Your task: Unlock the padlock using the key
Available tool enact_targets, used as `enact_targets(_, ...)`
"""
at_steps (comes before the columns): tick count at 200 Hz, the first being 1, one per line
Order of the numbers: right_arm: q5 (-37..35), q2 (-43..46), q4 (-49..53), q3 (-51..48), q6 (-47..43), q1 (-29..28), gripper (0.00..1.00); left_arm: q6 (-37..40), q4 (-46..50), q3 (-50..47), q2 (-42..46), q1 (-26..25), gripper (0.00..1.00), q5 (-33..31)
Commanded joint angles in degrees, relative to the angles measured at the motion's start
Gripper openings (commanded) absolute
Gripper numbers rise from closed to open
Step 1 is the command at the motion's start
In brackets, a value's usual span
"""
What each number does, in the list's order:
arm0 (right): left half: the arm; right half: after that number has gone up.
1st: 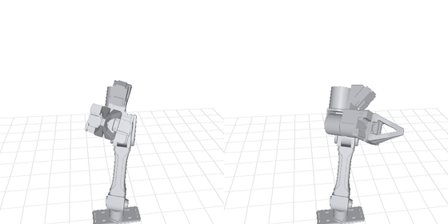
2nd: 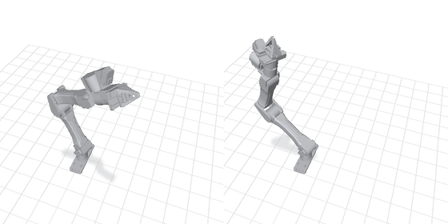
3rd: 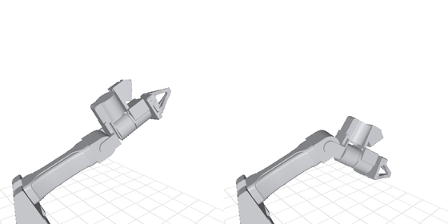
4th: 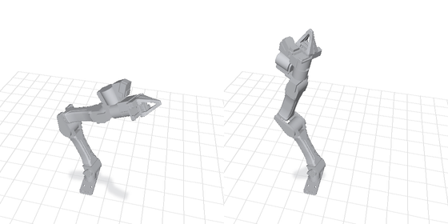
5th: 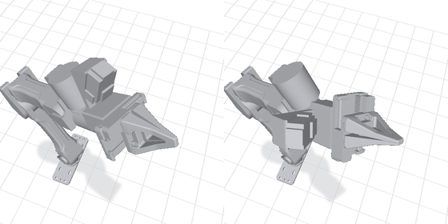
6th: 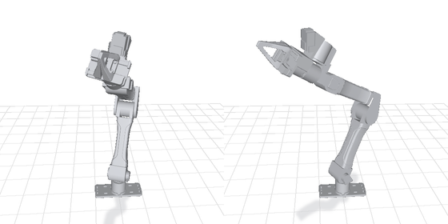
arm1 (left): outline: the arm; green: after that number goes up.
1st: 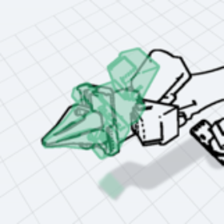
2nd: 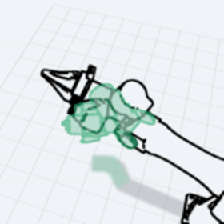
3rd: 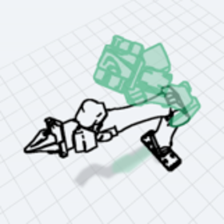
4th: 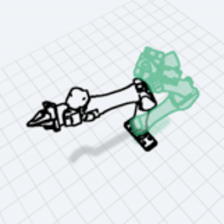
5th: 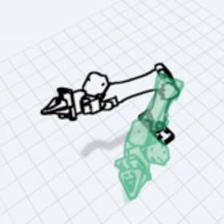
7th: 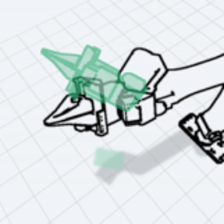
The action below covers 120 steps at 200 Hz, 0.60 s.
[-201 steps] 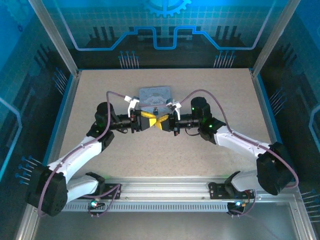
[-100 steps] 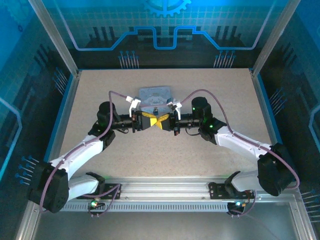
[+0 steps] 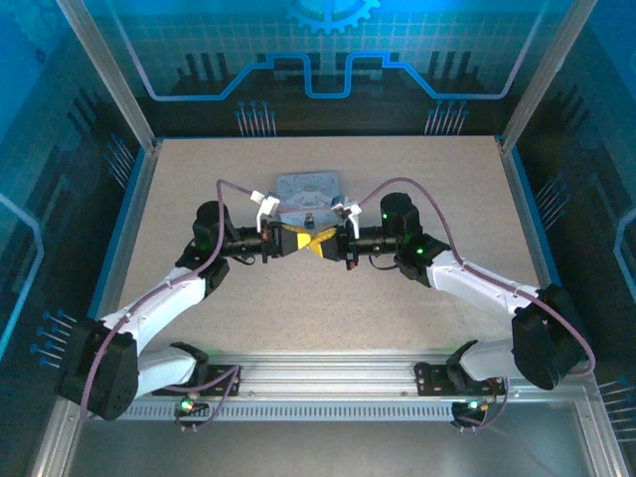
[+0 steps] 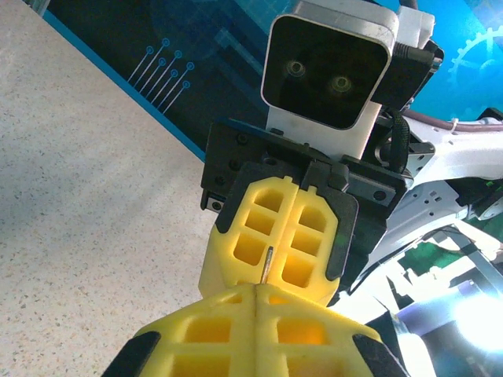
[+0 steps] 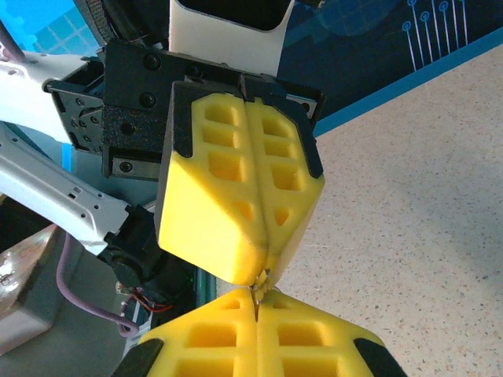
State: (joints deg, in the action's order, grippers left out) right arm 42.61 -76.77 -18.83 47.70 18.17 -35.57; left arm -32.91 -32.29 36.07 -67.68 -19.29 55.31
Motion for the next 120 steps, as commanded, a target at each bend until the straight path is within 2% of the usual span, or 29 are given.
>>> enact_targets(1, -0.44, -0.38, 0.17, 1.93, -0.82, -0.2, 0.06, 1.22, -0.51, -1.03, -0.39, -0.49, 0.0, 2.64)
enact_targets(20, -1.2, 0.49, 3.96, 2.39, -1.75, 0.01, 0.33, 2.8, 0.98, -0.85, 0.19, -0.49, 0.0, 1.72)
enact_targets(31, -1.06, 1.47, 7.69, 4.18, -2.64, 0.53, 0.43, 4.32, 3.45, -0.2, 0.36, -0.4, 0.0, 1.0)
enact_targets(40, -0.79, 2.5, 10.19, 4.63, -2.8, 1.53, 0.48, 5.81, 5.96, 0.66, 0.19, -0.31, 0.0, 1.0)
enact_targets(80, 5.88, 6.26, 12.15, 4.01, 2.99, 8.82, 0.47, 6.89, 7.6, 2.3, -1.27, 0.48, 0.0, 3.91)
enact_targets(120, 9.91, 2.99, 11.98, 5.36, 6.63, 7.67, 0.39, 5.09, 4.8, 3.12, -3.11, 0.48, 0.0, 5.62)
